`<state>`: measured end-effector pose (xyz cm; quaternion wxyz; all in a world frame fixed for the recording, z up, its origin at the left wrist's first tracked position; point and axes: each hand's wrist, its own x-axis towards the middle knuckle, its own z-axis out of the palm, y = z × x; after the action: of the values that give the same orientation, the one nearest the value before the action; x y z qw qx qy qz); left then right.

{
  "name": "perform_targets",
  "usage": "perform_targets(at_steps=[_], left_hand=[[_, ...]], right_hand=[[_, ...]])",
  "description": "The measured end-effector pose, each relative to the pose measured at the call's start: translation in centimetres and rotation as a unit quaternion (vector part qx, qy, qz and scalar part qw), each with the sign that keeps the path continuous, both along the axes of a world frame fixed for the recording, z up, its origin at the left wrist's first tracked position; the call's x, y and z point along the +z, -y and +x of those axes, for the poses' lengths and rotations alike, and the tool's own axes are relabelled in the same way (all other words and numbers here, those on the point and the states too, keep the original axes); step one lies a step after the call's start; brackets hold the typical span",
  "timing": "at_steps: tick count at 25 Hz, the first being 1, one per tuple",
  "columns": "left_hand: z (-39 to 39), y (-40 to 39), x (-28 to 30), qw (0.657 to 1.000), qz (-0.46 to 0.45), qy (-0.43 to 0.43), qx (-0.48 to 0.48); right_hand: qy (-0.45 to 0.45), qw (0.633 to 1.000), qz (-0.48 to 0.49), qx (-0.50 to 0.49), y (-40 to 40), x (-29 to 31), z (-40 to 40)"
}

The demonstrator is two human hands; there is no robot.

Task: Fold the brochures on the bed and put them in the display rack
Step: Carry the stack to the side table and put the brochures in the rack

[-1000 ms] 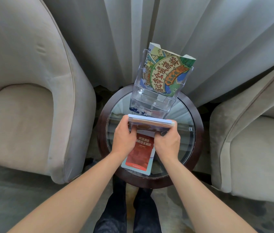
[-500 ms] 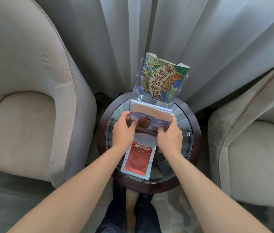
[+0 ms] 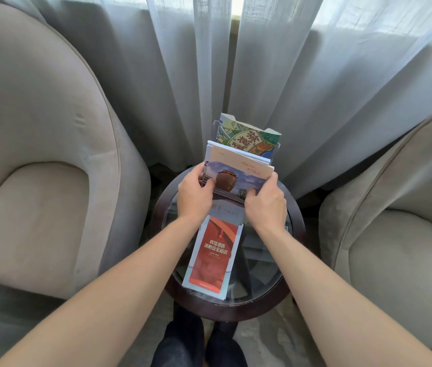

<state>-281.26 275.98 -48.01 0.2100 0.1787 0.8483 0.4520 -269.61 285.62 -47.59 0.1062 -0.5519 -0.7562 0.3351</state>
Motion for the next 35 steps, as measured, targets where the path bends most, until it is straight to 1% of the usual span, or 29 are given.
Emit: perform_targets(at_steps=[6,11,15,18,23,28,35], left_hand=[[-3.0,-2.0,1.0,0.999,0.018,0.003,-0.029],[-5.9,-4.3,2.8,0.996,0.066,0.011,-0.053],[-7.4,-6.3,3.7,0.994,0.088,0.019,-0.060],[-7.7,-7.5,3.3,0.993,0.095,0.029,-0.067],[-7.1,-8.2,1.8,0.993,0.081,0.046,-0.079],[-6.8,-8.1,1.0,0.994,0.083,0.039,-0.057],[-7.2,-8.3,2.3,0.994,0.098,0.036,-0.040]], right_hand=[[-0.004,0.999,0.007,-0.033,-1.3,1.6,-2.4],[-0.022,0.997,0.027,-0.071,-2.7,4.1,-4.3],[-0.031,0.996,0.035,-0.083,-4.2,5.6,-5.7],[-0.033,0.995,0.025,-0.085,-5.0,5.5,-5.6],[-0.042,0.995,-0.001,-0.092,-6.3,3.8,-4.9],[-0.072,0.994,-0.017,-0.075,-6.4,2.9,-4.7],[-0.089,0.995,0.003,-0.040,-7.5,4.8,-5.5]])
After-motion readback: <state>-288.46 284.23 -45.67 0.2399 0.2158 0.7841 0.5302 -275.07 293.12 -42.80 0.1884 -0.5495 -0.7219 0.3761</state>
